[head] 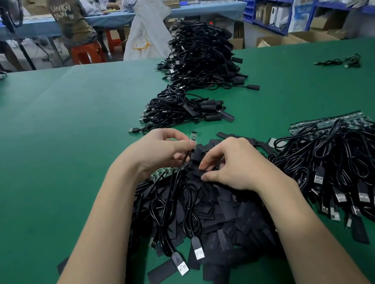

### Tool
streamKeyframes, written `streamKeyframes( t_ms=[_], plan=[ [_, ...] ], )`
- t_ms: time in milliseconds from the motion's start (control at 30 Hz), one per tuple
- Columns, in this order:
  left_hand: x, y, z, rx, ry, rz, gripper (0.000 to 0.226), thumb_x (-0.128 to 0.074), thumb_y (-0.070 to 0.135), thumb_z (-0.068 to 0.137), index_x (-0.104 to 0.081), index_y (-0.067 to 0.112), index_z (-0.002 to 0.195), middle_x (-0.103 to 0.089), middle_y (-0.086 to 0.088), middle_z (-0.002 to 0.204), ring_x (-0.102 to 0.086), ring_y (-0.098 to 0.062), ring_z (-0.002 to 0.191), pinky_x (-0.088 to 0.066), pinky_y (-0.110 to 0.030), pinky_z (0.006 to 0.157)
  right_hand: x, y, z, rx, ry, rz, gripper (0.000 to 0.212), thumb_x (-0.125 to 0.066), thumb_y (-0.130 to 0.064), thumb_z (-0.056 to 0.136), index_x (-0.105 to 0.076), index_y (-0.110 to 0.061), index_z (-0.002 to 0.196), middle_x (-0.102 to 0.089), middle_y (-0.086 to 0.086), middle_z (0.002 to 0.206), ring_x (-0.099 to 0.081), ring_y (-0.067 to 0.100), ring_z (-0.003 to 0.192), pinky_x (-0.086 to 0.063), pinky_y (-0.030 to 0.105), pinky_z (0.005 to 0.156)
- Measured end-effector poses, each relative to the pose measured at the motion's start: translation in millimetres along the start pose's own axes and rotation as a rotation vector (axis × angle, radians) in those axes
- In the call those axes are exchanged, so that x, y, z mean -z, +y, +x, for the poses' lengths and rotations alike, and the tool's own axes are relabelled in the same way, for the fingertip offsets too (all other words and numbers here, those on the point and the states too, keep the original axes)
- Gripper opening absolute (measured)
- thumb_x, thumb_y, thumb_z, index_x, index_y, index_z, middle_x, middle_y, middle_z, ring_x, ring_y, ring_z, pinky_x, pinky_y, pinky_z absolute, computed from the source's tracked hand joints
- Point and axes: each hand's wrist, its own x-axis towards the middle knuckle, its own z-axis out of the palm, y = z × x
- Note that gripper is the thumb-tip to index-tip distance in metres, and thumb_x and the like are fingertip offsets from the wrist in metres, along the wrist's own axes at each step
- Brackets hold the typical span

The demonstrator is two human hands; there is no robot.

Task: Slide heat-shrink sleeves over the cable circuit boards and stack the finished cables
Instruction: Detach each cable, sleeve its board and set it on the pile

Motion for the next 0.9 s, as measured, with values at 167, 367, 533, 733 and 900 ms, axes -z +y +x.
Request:
streamKeyframes(
  t_ms=[167,367,533,733,900],
  plan=[
    [-0.5,-1.0,0.9,-0.005,-0.013,0.012,0.011,-0.074,0.018,0.092,-0.064,0.013,0.090,-0.050,-0.005,0.069,-0.052,-0.016,0.067,-0.053,-0.019,0.058,-0.3,1.2,-0.9,0.003,0.025,0.024,0.009,-0.084,-0.031,0.079,-0.079,-0.038,0.082,-0.072,-0.021,0.070,-0.060,-0.008,0.060,-0.054,0.022,0.073],
    [-0.2,-0.5,-0.4,-0.001,-0.003,-0.004,0.009,-0.073,0.017,0.093,-0.064,0.014,0.091,-0.052,-0.004,0.068,-0.053,-0.017,0.070,-0.053,-0.019,0.061,3.1,6.1,-2.1,0.005,0.076,0.291,0.012,-0.087,-0.028,0.077,-0.078,-0.032,0.083,-0.073,-0.023,0.071,-0.060,-0.008,0.060,-0.042,0.003,0.061],
    [-6.8,3.6,-0.9,-0.008,-0.046,-0.047,0.010,-0.071,0.015,0.094,-0.065,0.018,0.085,-0.058,0.003,0.061,-0.051,-0.009,0.056,-0.048,-0.015,0.055,10.7,9.4,-5.7,-0.082,0.189,0.801,0.015,-0.080,-0.015,0.086,-0.076,-0.023,0.098,-0.079,-0.005,0.088,-0.075,0.012,0.080,-0.058,0.021,0.068],
    [-16.5,5.8,-2.0,0.018,-0.164,-0.137,0.014,-0.067,0.011,0.095,-0.070,0.019,0.083,-0.055,-0.001,0.072,-0.059,-0.009,0.060,-0.047,-0.013,0.055,17.4,9.8,-6.1,-0.145,0.224,1.403,0.027,-0.071,-0.008,0.091,-0.068,-0.002,0.117,-0.078,0.006,0.096,-0.075,0.015,0.087,-0.058,0.020,0.073],
    [-19.5,9.8,-4.4,0.010,-0.241,-0.177,0.013,-0.065,0.012,0.096,-0.070,0.019,0.086,-0.069,0.004,0.078,-0.058,-0.009,0.065,-0.048,-0.014,0.060,17.3,9.2,-5.2,-0.141,0.247,1.536,0.015,-0.071,-0.006,0.089,-0.073,-0.002,0.103,-0.078,0.007,0.093,-0.074,0.013,0.086,-0.058,0.021,0.076]
  ],
)
